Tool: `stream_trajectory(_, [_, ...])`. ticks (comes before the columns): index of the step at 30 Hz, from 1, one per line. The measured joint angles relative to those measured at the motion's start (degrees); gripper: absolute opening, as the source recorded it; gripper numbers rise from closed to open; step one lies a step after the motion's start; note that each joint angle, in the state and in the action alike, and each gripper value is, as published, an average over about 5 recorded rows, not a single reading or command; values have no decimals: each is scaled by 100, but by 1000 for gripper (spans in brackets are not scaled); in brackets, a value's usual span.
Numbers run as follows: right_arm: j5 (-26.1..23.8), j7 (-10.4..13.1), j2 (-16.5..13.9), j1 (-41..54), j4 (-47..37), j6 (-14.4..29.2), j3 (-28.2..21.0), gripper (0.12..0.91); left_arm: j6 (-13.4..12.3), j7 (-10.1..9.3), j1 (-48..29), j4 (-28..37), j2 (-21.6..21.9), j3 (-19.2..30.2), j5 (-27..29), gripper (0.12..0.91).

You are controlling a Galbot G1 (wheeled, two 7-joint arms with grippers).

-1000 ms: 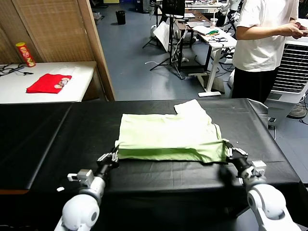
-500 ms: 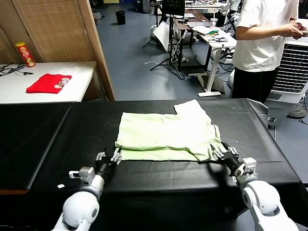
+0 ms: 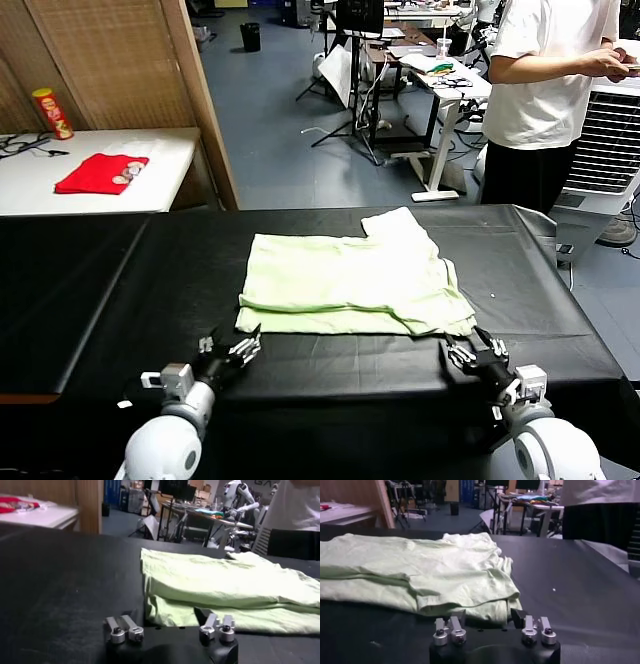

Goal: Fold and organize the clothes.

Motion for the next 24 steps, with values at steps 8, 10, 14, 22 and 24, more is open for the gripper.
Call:
stream_trajectory(8, [0, -10, 10, -34, -6, 40, -6, 134, 2, 30, -17, 83, -58, 29, 85, 131])
stream_trajectory(10, [0, -4, -32, -92, 58, 24, -5, 125, -5, -16, 23, 65, -83, 32, 243, 127])
stream_trajectory(14, [2, 16, -134, -297, 268, -68, 39, 122, 2, -137, 191, -87, -72, -19, 533, 127])
stream_trajectory(22, [-14, 68, -337, -865, 753, -211, 180, 122, -28, -191, 869, -633, 30, -173, 992, 127])
stream_trajectory(24, [-19, 74, -369, -950, 811, -236, 184, 122, -32, -209, 1072, -760, 19, -220, 1026, 127])
